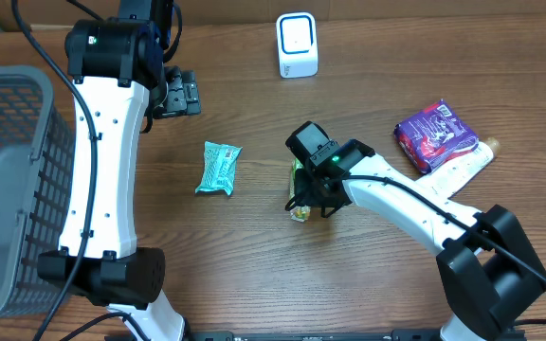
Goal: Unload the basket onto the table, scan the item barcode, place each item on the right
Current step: 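Reach the right gripper to the green tea bag and grasp it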
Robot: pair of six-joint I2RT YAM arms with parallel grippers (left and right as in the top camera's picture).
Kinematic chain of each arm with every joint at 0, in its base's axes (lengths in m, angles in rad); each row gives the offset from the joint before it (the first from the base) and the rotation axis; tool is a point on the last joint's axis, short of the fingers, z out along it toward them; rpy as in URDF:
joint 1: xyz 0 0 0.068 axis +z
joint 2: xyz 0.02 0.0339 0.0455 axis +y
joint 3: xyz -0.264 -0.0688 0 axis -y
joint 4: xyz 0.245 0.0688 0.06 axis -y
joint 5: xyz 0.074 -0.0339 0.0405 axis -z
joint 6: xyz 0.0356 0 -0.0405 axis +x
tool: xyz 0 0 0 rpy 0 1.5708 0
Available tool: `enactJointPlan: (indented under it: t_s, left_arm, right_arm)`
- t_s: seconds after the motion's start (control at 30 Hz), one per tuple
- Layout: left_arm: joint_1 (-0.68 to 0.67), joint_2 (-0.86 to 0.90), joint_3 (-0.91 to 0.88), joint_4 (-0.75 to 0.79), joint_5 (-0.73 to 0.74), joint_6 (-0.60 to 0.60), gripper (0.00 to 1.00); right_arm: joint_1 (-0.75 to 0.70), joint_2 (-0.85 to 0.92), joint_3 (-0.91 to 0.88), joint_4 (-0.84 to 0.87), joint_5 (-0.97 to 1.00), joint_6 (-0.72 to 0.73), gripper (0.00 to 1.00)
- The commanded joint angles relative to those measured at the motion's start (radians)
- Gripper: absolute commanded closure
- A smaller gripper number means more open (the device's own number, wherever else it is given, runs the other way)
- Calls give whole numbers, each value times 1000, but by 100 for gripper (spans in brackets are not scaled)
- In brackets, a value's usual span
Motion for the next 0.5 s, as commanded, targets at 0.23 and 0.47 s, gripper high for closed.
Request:
enactJointPlan:
  t_s: [0.23,0.47]
  left_arm:
    - [0,9,-3,1,-6,-17,0]
    - [0,9,-3,1,-6,-17,0]
  right_arm:
    - [-122,7,-7,-112,77,-16,55]
    - [-165,7,-7,-74,74,-230,58]
